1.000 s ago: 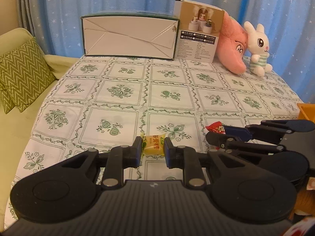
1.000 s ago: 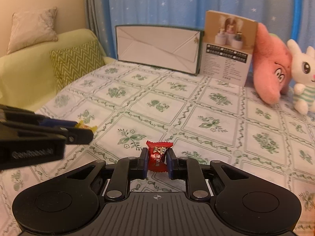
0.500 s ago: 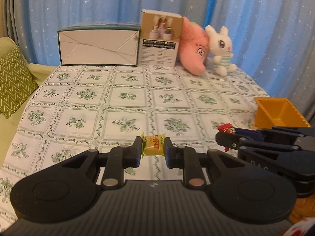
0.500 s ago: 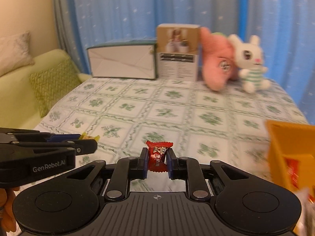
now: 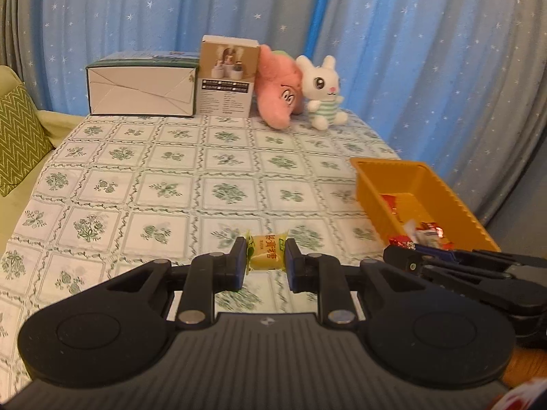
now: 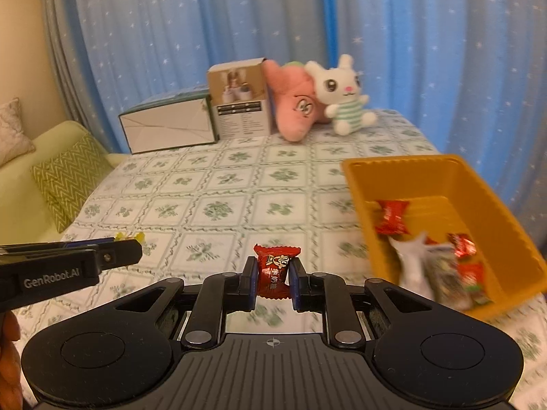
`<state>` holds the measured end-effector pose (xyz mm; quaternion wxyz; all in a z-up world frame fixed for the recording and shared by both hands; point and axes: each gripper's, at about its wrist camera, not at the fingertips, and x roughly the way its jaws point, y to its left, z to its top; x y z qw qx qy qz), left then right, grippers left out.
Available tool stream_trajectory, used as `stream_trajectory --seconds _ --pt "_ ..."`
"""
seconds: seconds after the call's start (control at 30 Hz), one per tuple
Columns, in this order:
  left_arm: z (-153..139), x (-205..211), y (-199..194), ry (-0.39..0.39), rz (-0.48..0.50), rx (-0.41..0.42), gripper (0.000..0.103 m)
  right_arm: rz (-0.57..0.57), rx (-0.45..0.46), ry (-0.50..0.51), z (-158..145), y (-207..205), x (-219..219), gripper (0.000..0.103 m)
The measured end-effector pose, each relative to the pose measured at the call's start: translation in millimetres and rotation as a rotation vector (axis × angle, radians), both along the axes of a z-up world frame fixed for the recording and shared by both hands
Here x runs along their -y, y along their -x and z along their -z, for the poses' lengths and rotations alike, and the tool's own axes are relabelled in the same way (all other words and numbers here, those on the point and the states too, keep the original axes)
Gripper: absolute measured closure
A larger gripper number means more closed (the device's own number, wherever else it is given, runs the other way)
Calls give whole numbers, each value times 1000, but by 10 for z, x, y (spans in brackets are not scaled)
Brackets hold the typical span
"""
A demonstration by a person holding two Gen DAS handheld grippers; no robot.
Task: Organize snacks
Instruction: 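Carry the yellow and red candies back over the orange tray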
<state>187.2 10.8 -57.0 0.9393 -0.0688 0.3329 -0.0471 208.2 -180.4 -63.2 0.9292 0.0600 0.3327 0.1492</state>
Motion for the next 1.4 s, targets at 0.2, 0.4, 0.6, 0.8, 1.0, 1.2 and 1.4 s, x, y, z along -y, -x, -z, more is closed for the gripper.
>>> stream_trajectory --seconds 0.2,0.4,0.6,0.8,1.0,1.2,1.4 --pt "-166 228 326 -1 16 14 83 33 -4 -5 -117 370 239 84" --pt "-232 423 505 -9 50 15 83 65 -4 9 -167 630 465 84" --pt "-249 663 533 -16 105 10 83 127 -16 20 -195 748 763 84" --pt "-258 904 528 -17 154 6 83 178 -20 21 -230 792 1018 84" --pt "-241 1095 502 -20 190 -6 83 208 -17 13 -260 812 1209 84" --pt "-244 1238 441 -30 218 -10 83 242 -16 1 -267 803 1373 84" --pt "-254 1383 385 -34 243 -9 83 263 -19 -6 -243 777 1487 84"
